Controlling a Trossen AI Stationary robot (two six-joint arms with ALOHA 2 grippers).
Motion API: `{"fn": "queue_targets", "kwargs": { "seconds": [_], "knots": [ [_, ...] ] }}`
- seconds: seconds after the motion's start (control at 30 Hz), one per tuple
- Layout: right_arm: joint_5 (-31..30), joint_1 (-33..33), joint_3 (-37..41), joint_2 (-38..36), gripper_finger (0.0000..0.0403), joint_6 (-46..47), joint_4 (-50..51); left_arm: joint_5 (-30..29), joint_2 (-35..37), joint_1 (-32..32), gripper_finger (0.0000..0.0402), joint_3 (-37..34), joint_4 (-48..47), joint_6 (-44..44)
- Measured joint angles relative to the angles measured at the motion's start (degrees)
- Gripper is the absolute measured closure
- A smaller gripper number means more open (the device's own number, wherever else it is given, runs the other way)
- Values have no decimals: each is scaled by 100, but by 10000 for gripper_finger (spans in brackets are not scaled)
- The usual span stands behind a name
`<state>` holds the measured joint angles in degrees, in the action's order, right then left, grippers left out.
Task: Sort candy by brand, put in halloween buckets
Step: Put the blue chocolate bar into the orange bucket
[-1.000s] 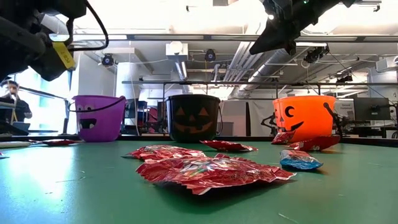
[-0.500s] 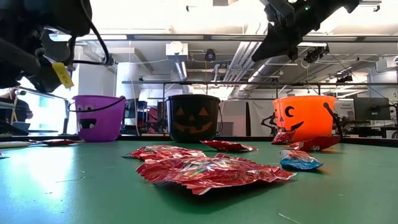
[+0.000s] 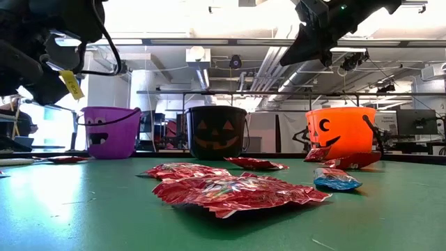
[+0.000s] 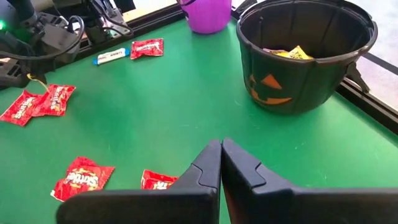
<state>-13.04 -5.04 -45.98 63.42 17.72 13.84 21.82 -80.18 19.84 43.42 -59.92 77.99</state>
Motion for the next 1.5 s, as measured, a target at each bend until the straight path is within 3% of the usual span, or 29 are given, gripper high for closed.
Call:
{"fn": "queue_targets", "kwargs": {
  "seconds": [0.2, 0.53, 0.7, 1.13, 1.5],
  "knots": [
    [42, 0, 0, 2, 402, -231, -122, 313, -91, 22, 233, 0, -4, 324],
    [179, 0, 2, 2, 402, -206, -175, -72, -495, -163, 221, 0, -671, 577],
    [185, 0, 2, 2, 402, -170, -175, -349, -516, -482, 220, 0, -1280, 389],
    [237, 2, 2, 2, 402, -107, -172, -1473, -516, -1712, 220, 0, -1281, -649],
    [237, 182, 4, 2, 402, -63, -172, -1698, -557, -2299, 219, -255, -955, -1013]
  ]
}}
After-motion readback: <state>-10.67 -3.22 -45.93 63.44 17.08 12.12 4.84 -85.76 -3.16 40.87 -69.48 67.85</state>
